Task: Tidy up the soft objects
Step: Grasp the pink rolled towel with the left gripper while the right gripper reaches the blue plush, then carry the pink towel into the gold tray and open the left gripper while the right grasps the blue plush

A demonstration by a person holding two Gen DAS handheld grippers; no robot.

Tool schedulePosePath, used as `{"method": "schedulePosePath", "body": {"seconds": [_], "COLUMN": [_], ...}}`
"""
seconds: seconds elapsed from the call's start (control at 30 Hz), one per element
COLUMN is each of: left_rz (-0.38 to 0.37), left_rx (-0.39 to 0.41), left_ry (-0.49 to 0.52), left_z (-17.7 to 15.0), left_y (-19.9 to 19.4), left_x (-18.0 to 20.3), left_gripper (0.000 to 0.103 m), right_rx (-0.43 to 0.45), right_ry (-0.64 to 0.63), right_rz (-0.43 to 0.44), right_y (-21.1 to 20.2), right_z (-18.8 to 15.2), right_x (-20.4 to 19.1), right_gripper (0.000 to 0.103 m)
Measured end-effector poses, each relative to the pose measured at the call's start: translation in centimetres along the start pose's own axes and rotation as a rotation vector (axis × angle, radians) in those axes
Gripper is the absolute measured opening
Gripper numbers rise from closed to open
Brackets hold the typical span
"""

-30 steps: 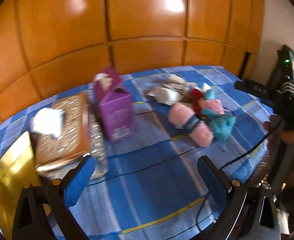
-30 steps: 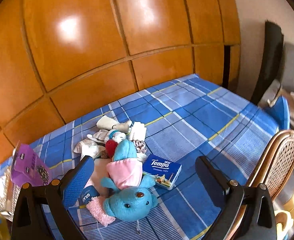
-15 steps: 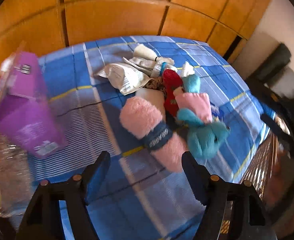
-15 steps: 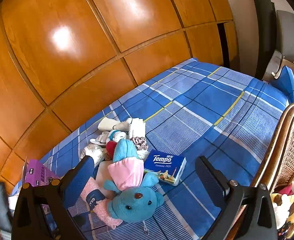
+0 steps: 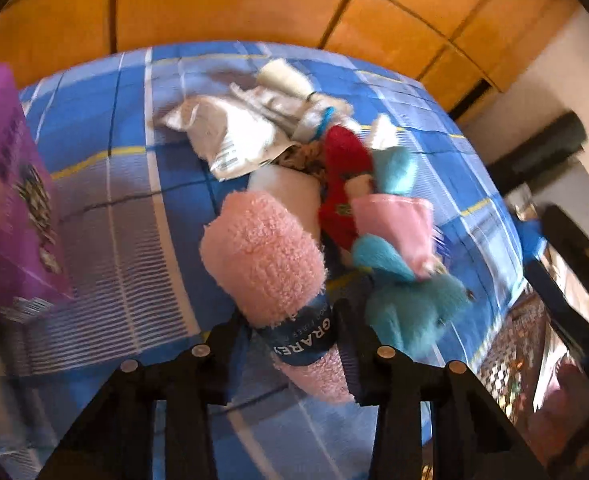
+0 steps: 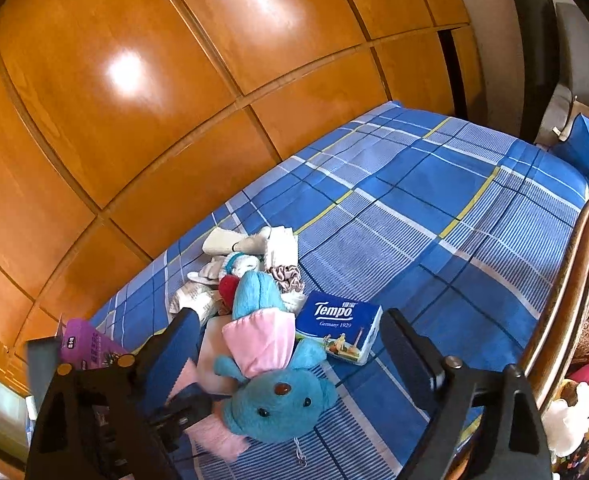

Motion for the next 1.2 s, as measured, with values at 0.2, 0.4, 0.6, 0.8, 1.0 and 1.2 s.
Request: {"method": "schedulePosePath", "body": {"seconds": [0.2, 0.4, 0.6, 0.8, 1.0, 1.2], "left_rz": [0.021, 0.079, 0.223, 0.323, 0.353, 0.339], "left_rx": [0.069, 0.236, 0.410, 0.488, 0.520, 0.510], "left_ry": [0.056, -0.029, -0.226, -0.417, -0.565, -0.675], "left_z": [2.3, 8.8, 10.8, 3.7, -7.8, -18.0], "left_y": [-5.9, -13.2, -20.9, -25.3, -26.3, -24.0], "left_x": [0.2, -3.2, -13.1, -23.8, -30.9, -33.0], "left_gripper": [0.040, 0.040, 0.040, 0.040, 0.040, 0.040], "right_rx": [-0.043, -0.076, -0.120, -0.162, -0.252, -0.312], "right_ry": [-0.024, -0.043, -0.050, -0.076, -0.089, -0.120], "right_rz": [-0.024, -0.036, -0.029, -0.063, -0.109, -0.161], "right_y": [0.6, 1.1, 1.8, 2.4, 3.7, 4.9], "right_z": [-0.2, -0.4, -0.5, -0.9, -1.8, -3.6], "right_x": [-0.3, -0.6, -0.7, -1.1, -1.5, -2.5], "right_gripper": [0.089, 0.089, 0.087, 0.087, 0.087, 0.087]}}
Point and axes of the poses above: each gripper's, at about its wrist camera, not at the fingertips, and y roughly the way its jaws point, x to its right, z to its top, the point moved 6 cm from there along y, roughly the way its jaws point, and after that the axes turned 12 degrees about -x, right-handed, at the moved point
